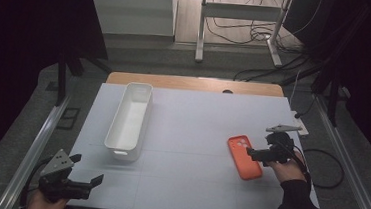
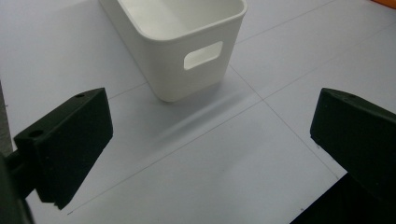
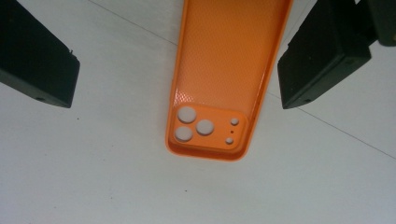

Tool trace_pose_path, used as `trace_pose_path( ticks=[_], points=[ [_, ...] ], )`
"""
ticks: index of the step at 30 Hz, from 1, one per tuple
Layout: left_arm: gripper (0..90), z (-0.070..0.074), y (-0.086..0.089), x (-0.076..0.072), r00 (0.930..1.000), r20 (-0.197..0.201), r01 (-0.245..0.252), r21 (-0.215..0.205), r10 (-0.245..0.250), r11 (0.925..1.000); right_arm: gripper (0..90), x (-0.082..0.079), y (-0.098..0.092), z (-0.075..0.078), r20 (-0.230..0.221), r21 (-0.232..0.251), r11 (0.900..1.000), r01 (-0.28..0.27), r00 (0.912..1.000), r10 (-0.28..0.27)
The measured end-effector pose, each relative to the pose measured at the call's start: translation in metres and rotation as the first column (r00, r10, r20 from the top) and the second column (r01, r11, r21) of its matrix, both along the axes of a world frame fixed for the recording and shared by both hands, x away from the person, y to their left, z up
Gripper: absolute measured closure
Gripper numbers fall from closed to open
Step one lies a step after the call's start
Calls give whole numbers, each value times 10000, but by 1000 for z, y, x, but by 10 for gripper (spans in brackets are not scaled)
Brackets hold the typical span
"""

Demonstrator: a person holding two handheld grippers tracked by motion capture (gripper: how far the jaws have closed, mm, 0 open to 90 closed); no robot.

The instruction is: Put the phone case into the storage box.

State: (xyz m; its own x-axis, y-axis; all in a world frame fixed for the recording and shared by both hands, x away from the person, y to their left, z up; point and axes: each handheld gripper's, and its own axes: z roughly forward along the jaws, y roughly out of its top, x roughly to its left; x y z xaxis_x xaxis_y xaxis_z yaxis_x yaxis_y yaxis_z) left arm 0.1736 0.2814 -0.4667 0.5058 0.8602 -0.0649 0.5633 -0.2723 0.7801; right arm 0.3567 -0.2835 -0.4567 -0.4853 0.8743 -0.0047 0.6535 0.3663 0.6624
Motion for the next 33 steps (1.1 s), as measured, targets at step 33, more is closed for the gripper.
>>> trace_pose_path(
  ticks=[33],
  points=[
    [2,0,0,-1,10000,44,48,45,-49,10000,0,8,-2,-48,-1235,-609,9979,240,9919,-314]
  ],
)
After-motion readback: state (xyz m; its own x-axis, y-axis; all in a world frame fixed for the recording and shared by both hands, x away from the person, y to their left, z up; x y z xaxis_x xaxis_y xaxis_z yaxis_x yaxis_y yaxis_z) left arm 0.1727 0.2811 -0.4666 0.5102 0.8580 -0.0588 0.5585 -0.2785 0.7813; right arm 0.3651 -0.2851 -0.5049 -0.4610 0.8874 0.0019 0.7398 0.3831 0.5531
